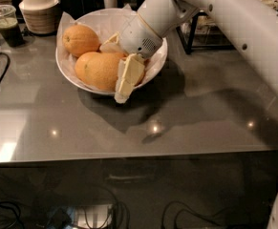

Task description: Pick orange from white bowl

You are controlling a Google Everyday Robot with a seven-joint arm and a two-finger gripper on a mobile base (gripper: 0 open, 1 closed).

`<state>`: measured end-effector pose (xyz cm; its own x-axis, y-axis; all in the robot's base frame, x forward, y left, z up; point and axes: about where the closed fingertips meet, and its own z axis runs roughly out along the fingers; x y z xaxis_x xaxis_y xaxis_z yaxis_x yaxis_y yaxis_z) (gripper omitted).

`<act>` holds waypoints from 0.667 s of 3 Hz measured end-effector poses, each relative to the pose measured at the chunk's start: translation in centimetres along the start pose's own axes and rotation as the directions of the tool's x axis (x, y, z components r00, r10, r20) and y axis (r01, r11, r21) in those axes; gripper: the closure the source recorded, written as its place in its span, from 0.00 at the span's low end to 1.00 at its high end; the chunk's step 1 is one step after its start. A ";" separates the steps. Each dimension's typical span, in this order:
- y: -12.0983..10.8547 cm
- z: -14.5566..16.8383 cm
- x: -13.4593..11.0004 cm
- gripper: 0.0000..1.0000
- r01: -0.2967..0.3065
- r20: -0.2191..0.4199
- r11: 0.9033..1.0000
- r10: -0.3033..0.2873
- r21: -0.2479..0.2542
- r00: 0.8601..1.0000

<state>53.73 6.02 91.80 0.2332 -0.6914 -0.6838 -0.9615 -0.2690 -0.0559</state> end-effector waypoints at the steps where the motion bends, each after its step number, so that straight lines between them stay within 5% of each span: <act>1: 0.0 0.0 0.0 0.18 0.000 0.001 1.000 0.000 -0.001 1.000; 2: 0.0 0.0 0.0 0.42 0.000 0.001 1.000 0.000 -0.001 1.000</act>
Offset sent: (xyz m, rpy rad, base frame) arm -0.0001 0.0003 -0.0003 0.0004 0.0007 0.0005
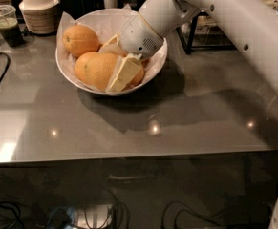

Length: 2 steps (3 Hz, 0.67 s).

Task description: Pick orange from white bowl

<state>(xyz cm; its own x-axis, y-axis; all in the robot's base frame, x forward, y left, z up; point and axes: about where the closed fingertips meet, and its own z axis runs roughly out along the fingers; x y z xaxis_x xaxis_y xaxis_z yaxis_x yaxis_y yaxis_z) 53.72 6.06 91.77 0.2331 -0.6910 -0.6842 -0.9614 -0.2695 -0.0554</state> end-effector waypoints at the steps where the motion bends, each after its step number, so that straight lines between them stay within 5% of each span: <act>1: 0.0 0.0 0.0 0.65 0.000 0.000 1.000 0.000 0.000 1.000; 2: 0.0 0.0 0.0 0.88 0.000 0.000 1.000 0.000 0.000 1.000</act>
Offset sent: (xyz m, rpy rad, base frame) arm 0.0000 0.0000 0.0000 0.0000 0.0000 0.0000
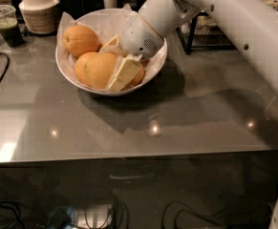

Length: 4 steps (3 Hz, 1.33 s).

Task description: Pick orange from white bowl

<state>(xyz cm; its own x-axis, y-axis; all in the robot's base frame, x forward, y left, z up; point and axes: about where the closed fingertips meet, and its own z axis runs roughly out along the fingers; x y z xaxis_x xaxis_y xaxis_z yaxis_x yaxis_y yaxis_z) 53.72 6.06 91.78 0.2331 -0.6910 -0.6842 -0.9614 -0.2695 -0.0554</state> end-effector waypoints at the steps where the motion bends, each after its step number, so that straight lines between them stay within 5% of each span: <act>1: 0.0 -0.3 -0.3 1.00 0.000 0.000 1.000 0.000 0.000 1.000; 3: 0.0 -0.9 -0.6 1.00 0.000 0.000 1.000 0.000 0.000 1.000; 4: 1.6 -2.7 -0.8 1.00 0.005 0.028 0.996 -0.007 0.090 1.000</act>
Offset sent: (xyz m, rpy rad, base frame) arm -0.0293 -0.0413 0.0353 0.0935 -0.0985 -0.1184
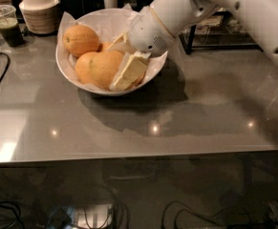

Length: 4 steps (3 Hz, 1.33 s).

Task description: Pick orange from white bowl

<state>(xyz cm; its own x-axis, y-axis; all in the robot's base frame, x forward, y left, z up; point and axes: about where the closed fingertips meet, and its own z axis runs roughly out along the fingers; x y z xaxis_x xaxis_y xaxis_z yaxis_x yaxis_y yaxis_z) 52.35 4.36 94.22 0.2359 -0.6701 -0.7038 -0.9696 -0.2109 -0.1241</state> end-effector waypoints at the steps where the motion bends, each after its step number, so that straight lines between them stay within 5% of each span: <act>1: 2.4 -2.9 -1.0 1.00 0.021 0.083 0.989 -0.034 0.144 0.996; 2: 4.2 -6.2 -1.7 1.00 0.035 0.178 0.965 -0.083 0.260 0.980; 4: 6.4 -11.1 -4.3 1.00 0.074 0.276 0.925 -0.187 0.373 0.943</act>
Offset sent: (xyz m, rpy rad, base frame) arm -0.0598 -0.0783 0.0829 0.4143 -0.2677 -0.1753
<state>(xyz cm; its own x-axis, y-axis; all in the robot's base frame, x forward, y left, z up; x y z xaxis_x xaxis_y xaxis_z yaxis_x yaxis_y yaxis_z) 45.89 -1.99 104.19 0.3853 -0.3962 -0.8334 -0.9037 0.0205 -0.4276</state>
